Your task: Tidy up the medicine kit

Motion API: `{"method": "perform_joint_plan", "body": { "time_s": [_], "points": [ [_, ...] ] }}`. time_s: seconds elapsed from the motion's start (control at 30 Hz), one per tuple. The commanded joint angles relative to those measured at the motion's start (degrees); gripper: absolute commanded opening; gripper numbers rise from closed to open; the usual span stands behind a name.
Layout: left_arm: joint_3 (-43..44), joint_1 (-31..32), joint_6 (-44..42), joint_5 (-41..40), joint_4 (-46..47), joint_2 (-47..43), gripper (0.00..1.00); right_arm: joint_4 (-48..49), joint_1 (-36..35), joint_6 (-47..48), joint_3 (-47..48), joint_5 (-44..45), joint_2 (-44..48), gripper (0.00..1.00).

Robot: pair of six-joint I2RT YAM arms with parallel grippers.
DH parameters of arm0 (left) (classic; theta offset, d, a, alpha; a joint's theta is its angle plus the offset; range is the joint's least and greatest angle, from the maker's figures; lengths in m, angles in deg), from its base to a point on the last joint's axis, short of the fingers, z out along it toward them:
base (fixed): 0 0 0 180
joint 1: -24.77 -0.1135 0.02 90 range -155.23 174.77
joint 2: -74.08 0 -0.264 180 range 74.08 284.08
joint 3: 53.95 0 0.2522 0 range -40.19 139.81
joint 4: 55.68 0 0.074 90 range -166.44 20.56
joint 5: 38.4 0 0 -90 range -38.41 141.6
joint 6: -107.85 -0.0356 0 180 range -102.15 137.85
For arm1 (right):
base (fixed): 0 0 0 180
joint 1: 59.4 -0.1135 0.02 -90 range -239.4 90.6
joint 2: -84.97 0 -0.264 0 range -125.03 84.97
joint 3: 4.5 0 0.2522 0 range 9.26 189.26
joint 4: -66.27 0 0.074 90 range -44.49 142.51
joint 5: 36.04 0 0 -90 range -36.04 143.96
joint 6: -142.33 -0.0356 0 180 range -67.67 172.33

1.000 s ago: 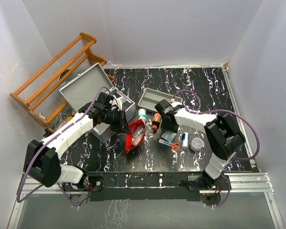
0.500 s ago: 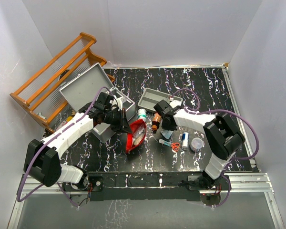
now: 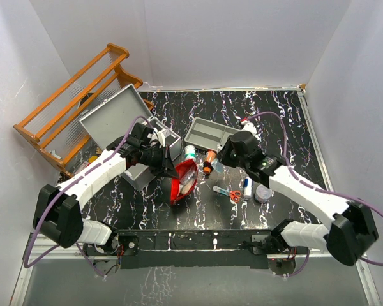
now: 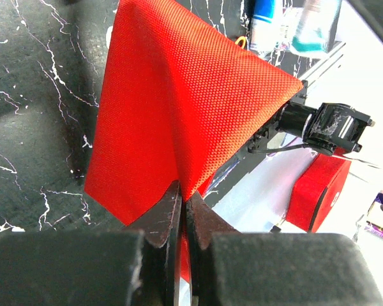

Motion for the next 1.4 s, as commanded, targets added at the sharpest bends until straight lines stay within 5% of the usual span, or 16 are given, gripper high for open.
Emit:
{"method": "perform_joint_plan", "body": {
  "time_s": [0.0,0.33,0.9,1.37],
  "points": [
    [0.9,0.0,0.4,2.4,0.8,0.0,0.0,11.6,-0.2,1.0,-1.9,-9.5,5.4,0.11],
    [0.6,0.0,4.2,3.4,2.7,1.4,0.0,24.8,-4.1,-5.3,-4.5,-21.1,7.6,0.13],
    [4.4,0.0,17.0,4.8,2.6,-1.9,0.0,50.0,-10.4,-8.9,-16.1,-14.9,11.2,0.13],
    [4.2,0.0,22.6,7.6,6.3,-4.2,0.0,56.0,-10.4,-9.3,-18.3,-15.5,8.4,0.13]
  ]
}}
